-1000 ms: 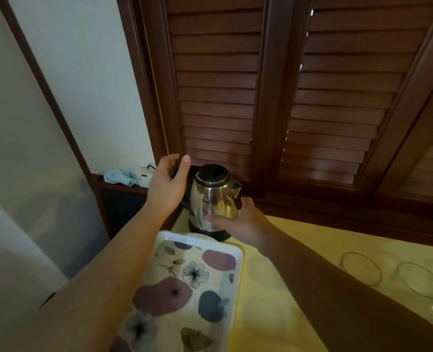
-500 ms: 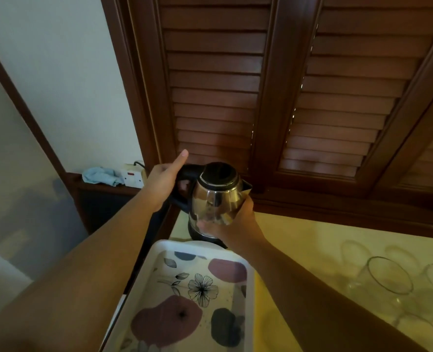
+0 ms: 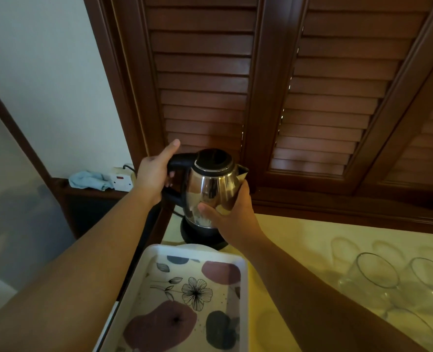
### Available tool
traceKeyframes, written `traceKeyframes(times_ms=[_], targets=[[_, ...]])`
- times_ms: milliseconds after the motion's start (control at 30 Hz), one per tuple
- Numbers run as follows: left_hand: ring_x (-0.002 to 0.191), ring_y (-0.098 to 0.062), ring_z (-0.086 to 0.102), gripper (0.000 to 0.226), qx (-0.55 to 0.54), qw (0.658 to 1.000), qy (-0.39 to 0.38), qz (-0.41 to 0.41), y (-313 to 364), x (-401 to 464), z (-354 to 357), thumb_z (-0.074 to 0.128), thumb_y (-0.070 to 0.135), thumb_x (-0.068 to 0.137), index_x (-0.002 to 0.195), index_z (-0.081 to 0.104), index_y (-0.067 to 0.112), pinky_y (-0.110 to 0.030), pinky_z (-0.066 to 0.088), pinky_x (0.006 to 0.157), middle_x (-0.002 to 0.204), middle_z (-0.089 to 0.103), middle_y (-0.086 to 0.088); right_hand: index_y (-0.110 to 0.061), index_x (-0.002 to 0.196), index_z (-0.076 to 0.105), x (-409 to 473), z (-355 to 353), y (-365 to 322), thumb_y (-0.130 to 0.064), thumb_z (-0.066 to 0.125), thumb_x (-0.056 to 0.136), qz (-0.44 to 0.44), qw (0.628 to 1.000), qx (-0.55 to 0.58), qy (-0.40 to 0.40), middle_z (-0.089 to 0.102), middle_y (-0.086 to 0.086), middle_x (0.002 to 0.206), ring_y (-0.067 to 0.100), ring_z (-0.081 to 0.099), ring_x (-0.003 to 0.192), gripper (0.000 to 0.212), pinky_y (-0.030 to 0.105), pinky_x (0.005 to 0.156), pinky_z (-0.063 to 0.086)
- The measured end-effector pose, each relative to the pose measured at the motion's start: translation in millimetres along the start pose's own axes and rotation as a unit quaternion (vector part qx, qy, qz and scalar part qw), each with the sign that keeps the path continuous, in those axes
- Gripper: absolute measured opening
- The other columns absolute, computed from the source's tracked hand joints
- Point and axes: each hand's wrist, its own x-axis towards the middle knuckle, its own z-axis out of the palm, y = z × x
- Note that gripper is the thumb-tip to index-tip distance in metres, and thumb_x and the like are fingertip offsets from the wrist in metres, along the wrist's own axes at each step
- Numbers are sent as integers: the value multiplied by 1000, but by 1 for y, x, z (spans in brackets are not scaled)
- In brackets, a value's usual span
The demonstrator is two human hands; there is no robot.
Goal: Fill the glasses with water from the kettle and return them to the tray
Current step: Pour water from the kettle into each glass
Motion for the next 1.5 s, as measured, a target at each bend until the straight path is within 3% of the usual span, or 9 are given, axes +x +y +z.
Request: traceKeyframes(times_ms=[300,467,667,767,833,1000,1133,1300,1500], targets=[[60,-14,58,42,-12,995,44,85,75,-55,42,75,64,82,75,66,23,-36,48,75,60,61,5,-37,163,18,-36,-51,-44,-56,86,78,-123,991,10,47,45,-8,157,16,47,145,110,50,116,47],[77,-24,66,45,-4,995,51,88,79,-102,69,76,65,80,80,68,21,-39,55,79,76,68,-3,-34,160,25,-83,-79,-43,-48,86,81,-135,988,33,64,49,-4,153,19,54,140,101,48,108,54],[72,-18,71,50,30,995,63,65,65,-154,103,77,67,75,79,67,18,-40,55,81,69,69,0,-33,157,27,-134,-101,-27,-31,86,84,-122,986,85,81,57,-12,144,6,59,131,94,23,101,55],[71,-24,72,53,54,995,62,60,55,-174,118,78,68,73,74,67,16,-46,56,81,70,70,-6,-40,157,25,-151,-109,-14,-36,85,84,-114,985,93,94,56,-17,145,6,59,133,95,26,104,54],[79,-27,75,45,65,993,72,61,47,-184,127,79,62,78,71,67,20,-52,59,91,74,75,-8,-38,158,25,-159,-116,-6,-32,86,86,-107,985,102,94,57,-16,145,6,59,134,95,29,105,55],[68,-5,73,44,131,986,73,76,33,-200,144,76,59,83,68,71,18,-49,58,92,74,77,6,-28,160,26,-174,-131,13,-28,83,86,-85,985,125,81,58,-15,146,5,58,135,94,23,103,54],[70,4,71,38,159,981,73,81,27,-209,154,76,57,84,66,75,24,-46,57,93,76,77,18,-26,162,24,-183,-136,23,-26,82,87,-66,985,147,68,58,-10,149,9,57,138,94,31,107,55],[70,-1,72,43,193,974,81,87,25,-215,164,74,62,84,71,71,21,-52,58,93,76,76,15,-30,163,20,-189,-142,32,-38,84,87,-34,982,177,49,56,-11,151,11,55,140,100,48,110,54],[69,-7,73,46,215,969,94,78,28,-221,172,73,66,82,72,71,21,-53,60,91,72,75,18,-35,162,22,-190,-148,36,-26,83,90,-27,982,182,46,58,-12,149,9,56,139,94,43,113,52]])
